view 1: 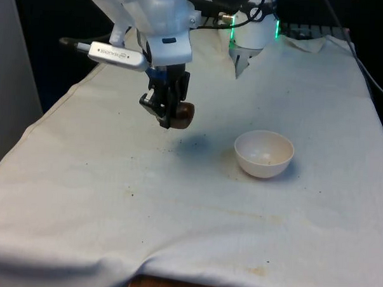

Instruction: Pour the coffee beans from the cup into the bowl.

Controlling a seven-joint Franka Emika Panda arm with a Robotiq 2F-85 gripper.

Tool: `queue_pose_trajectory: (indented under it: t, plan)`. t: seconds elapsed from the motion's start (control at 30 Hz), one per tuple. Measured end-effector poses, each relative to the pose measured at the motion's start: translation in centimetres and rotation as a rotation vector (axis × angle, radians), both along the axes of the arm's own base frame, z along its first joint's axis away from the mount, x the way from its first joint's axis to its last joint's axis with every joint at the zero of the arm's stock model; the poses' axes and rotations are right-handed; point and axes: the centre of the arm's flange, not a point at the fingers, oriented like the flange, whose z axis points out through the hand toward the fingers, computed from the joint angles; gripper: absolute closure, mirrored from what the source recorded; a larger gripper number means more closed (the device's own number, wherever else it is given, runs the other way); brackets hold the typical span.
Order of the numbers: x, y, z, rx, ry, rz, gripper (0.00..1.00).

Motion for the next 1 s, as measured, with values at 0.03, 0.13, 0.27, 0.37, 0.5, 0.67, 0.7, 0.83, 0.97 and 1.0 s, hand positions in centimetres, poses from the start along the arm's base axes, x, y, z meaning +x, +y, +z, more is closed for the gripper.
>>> queue_pose_trajectory:
  t: [0.03, 0.13, 0.27, 0.37, 0.5, 0.67, 0.7, 0.83, 0.97, 1.0]
  plan:
    - [0.0, 0.0, 0.0, 0.000, 0.000, 0.000, 0.97]
    - [0.0, 0.1, 0.2, 0.000, -0.003, -0.013, 0.97]
    - [0.1, 0.1, 0.6, -0.001, -0.008, -0.046, 0.97]
    - [0.1, 0.1, 1.2, 0.001, -0.010, -0.066, 0.97]
    - [0.1, 0.1, 2.1, 0.002, -0.016, -0.089, 0.97]
    - [0.2, 0.2, 2.9, 0.001, -0.028, -0.118, 0.97]
    - [0.2, 0.2, 2.9, 0.001, -0.028, -0.118, 0.97]
    - [0.2, 0.4, 4.0, 0.003, -0.035, -0.148, 0.97]
    - [0.2, 0.5, 4.8, 0.002, -0.044, -0.176, 0.97]
    - [0.2, 0.5, 4.8, 0.002, -0.044, -0.176, 0.97]
